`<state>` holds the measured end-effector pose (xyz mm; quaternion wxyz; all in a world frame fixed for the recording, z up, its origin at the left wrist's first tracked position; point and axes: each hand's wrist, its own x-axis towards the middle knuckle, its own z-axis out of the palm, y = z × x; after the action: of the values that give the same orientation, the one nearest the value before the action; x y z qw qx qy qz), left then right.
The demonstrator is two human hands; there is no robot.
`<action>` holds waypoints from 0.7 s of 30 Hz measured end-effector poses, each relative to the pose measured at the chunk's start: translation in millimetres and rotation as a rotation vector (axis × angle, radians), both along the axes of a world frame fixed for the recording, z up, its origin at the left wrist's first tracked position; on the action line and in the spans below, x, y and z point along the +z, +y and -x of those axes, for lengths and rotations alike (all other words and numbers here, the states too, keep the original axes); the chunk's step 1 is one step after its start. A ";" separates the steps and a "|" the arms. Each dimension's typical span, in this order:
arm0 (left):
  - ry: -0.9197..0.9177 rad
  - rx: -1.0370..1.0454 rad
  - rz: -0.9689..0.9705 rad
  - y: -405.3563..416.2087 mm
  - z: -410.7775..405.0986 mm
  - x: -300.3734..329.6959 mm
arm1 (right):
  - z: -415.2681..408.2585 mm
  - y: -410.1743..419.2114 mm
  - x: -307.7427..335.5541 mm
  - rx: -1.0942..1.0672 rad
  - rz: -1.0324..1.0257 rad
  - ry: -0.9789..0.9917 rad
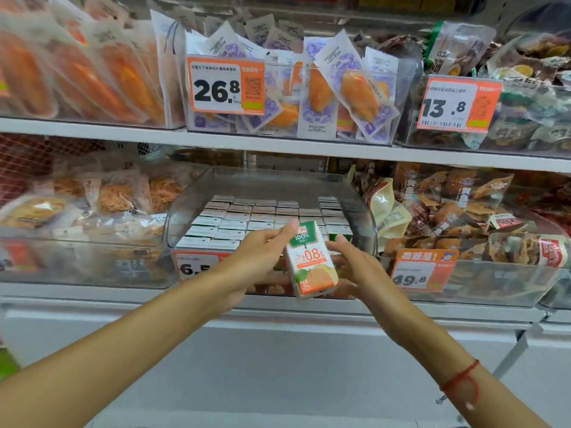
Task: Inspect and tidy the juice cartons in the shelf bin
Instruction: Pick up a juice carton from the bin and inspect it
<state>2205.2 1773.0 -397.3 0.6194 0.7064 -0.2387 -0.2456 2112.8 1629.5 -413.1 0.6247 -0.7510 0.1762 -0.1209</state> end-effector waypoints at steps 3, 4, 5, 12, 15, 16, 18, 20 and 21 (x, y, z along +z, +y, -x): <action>-0.016 0.002 -0.008 17.4 9.2 -12.7 | 1.3 5.2 -8.1 0.165 -0.068 -0.036; -0.040 0.012 -0.007 22.4 10.2 -17.2 | 2.3 6.4 -11.0 0.204 -0.060 -0.064; -0.054 0.022 -0.008 27.0 10.8 -21.3 | 3.2 8.4 -13.1 0.231 -0.046 -0.086; 0.022 0.073 -0.027 41.1 5.3 -44.9 | -1.3 21.8 -21.3 0.258 0.046 -0.023; 0.080 0.047 -0.004 42.1 -1.8 -53.5 | -5.4 26.4 -24.3 0.226 0.051 0.005; 0.111 0.025 0.020 42.4 -3.7 -55.2 | -6.5 26.8 -25.1 0.219 0.049 0.012; 0.167 -0.023 0.063 44.7 -6.6 -56.4 | -7.8 26.2 -26.0 0.204 0.030 0.016; 0.199 -0.068 0.082 49.2 -9.2 -56.1 | -8.2 25.8 -25.6 0.182 -0.002 0.014; 0.202 -0.093 0.081 51.8 -10.6 -55.4 | -8.1 25.7 -25.4 0.168 -0.017 0.013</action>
<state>2215.7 1824.8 -452.8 0.6563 0.6406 -0.2173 -0.3342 2120.9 1655.2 -438.5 0.6379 -0.7585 0.1178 -0.0618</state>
